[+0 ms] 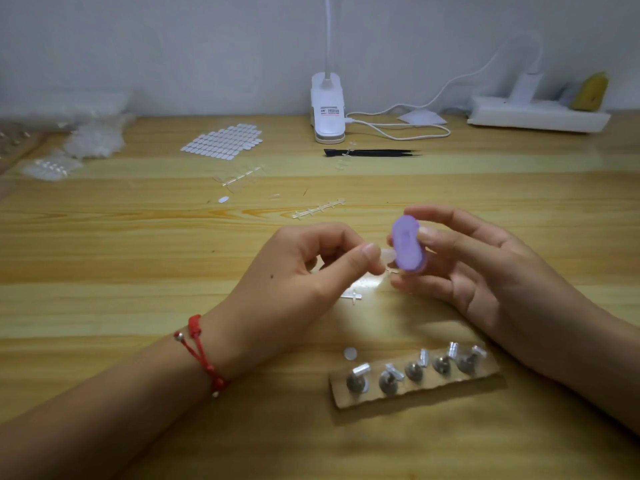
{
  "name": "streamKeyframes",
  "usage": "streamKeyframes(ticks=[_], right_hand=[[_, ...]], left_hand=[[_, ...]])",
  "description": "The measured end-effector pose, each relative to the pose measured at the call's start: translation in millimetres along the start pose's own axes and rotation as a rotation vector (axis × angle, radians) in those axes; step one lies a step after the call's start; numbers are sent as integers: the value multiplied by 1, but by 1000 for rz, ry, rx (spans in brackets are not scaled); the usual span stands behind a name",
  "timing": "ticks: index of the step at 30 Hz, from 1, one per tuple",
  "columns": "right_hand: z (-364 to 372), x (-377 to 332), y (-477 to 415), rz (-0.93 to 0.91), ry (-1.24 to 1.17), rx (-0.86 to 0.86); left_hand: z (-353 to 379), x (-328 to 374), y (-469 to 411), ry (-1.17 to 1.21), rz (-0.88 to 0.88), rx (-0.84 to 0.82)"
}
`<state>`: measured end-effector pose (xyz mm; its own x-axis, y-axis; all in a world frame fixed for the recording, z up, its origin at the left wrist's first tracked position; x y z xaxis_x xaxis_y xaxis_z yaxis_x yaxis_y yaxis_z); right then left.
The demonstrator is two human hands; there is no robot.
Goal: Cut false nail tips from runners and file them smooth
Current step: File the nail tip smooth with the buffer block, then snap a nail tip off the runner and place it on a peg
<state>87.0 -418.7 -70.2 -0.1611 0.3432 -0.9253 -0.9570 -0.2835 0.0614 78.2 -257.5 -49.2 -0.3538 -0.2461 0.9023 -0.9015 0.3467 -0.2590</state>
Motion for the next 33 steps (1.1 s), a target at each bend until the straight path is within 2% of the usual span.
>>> streamKeyframes(ticks=[5, 10, 19, 23, 28, 33], right_hand=[[6, 1, -1, -4, 105, -85], [5, 1, 8, -108, 448, -109], [6, 0, 8, -163, 443, -76], [8, 0, 9, -117, 419, -98], [10, 0, 10, 53, 369, -168], [14, -1, 10, 61, 363, -266]], left_hand=[[1, 0, 1, 30, 9, 36], [3, 3, 3, 56, 0, 45], [2, 12, 6, 9, 50, 41], [5, 11, 8, -160, 107, -14], [-3, 24, 9, -531, 314, 53], [-3, 33, 9, -585, 450, 26]])
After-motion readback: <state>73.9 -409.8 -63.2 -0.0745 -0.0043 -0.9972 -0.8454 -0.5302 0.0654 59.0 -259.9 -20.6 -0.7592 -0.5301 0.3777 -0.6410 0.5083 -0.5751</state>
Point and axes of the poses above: each hand's wrist, its own y-axis away from the middle knuckle, its own z-axis out of the palm, x = y × z, the point moved 5 cm from there along -y, towards the middle knuckle, and after that the axes turned 1 degree about -y, right-handed, at the moved point
